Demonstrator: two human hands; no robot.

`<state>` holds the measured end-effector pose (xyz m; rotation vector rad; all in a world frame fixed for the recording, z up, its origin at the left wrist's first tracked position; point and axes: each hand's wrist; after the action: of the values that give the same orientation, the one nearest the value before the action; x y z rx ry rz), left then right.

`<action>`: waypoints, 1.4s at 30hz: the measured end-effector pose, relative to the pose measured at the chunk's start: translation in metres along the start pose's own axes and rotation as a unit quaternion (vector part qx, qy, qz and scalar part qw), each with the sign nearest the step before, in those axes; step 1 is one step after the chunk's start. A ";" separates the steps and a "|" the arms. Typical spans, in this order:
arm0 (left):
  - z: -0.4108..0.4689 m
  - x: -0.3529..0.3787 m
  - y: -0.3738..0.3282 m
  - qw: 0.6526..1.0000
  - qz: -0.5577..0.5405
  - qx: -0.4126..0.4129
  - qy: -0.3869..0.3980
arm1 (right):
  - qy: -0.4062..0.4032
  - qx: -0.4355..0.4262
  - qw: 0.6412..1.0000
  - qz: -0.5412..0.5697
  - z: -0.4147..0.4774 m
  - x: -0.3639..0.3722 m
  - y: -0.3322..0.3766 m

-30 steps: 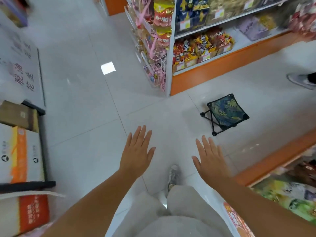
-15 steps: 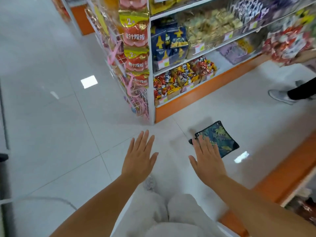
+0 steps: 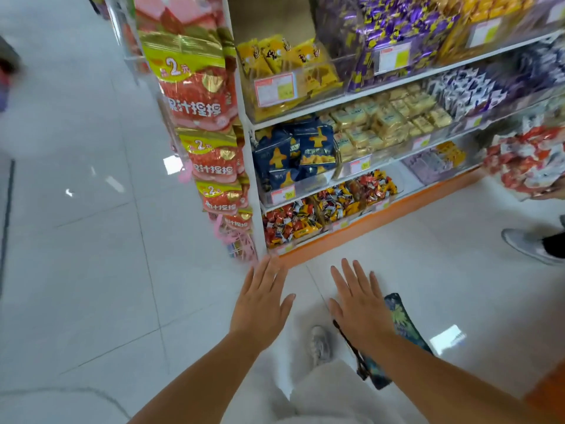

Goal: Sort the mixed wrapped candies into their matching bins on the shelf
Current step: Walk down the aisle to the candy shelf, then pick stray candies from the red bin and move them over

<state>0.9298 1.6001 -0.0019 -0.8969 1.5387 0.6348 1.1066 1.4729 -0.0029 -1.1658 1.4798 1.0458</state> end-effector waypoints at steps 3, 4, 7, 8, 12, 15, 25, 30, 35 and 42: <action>0.025 -0.004 -0.025 0.999 -0.012 -0.029 -0.019 | 0.029 -0.012 0.999 -0.003 0.030 -0.013 -0.040; 0.032 -0.006 -0.032 0.999 -0.014 -0.037 -0.023 | 0.033 -0.016 0.999 -0.008 0.040 -0.017 -0.051; 0.048 -0.004 -0.043 0.998 -0.014 -0.051 -0.025 | 0.042 -0.032 0.998 -0.024 0.064 -0.026 -0.072; 0.055 -0.002 -0.044 0.998 -0.015 -0.055 -0.033 | 0.039 -0.034 0.998 -0.030 0.072 -0.027 -0.076; 0.078 0.006 -0.039 0.997 -0.038 -0.063 -0.033 | 0.020 -0.056 0.998 -0.034 0.092 -0.021 -0.086; 0.081 0.006 -0.045 0.996 -0.046 -0.078 -0.006 | 0.018 -0.076 0.997 -0.017 0.099 -0.020 -0.092; 0.116 0.022 -0.079 0.976 -0.068 -0.204 0.021 | 0.080 -0.250 0.965 -0.030 0.160 -0.032 -0.161; 0.146 0.057 -0.139 0.955 -0.069 -0.287 0.030 | 0.106 -0.413 0.902 -0.073 0.202 -0.021 -0.235; 0.172 0.096 -0.185 0.936 -0.070 -0.345 0.027 | 0.154 -0.434 0.880 -0.115 0.224 0.016 -0.285; 0.213 0.185 -0.176 0.938 -0.067 -0.340 0.000 | 0.132 -0.403 0.899 -0.111 0.263 0.106 -0.281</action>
<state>1.1923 1.6399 -0.2031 -1.5027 1.2451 1.0959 1.4153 1.6587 -0.1738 -2.0734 1.0644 1.4317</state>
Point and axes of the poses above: each hand's wrist, its own z-axis towards the middle knuckle, its own x-axis out of the palm, y = z × x, and after that the axes turned 15 degrees about -x, right-handed
